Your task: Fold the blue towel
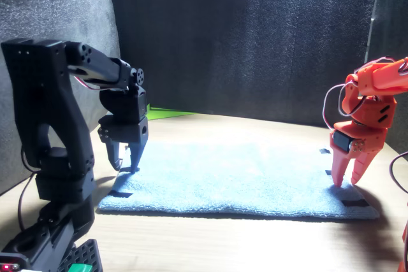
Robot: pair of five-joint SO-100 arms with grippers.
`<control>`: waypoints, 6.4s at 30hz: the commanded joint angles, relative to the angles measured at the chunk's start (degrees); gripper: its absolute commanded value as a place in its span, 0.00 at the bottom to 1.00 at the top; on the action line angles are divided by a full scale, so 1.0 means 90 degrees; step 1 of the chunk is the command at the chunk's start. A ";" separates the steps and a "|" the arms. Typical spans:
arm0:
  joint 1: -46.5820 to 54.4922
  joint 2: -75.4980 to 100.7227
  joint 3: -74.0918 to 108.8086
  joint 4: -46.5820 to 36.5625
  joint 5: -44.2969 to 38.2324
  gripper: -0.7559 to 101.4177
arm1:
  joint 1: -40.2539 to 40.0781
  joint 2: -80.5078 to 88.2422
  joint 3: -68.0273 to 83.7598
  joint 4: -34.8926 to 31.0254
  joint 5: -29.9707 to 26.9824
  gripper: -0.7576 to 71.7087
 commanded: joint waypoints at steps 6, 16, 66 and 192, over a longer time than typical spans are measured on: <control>0.0508 -0.0410 -0.0410 0.0215 0.0195 0.20 | 0.0059 0.0010 0.0117 0.0117 -0.0039 0.31; 0.0547 -0.0742 -0.0635 0.0361 0.0176 0.20 | 0.0039 0.0059 0.0127 0.0234 -0.0010 0.31; 0.0059 -0.0332 -0.1533 0.1211 -0.0146 0.01 | 0.1123 0.0986 -0.1299 0.1592 -0.0029 0.01; -0.2734 -0.4199 -1.0195 0.4463 -0.0547 0.03 | 0.0879 -0.0732 -0.5898 0.3926 -0.0557 0.44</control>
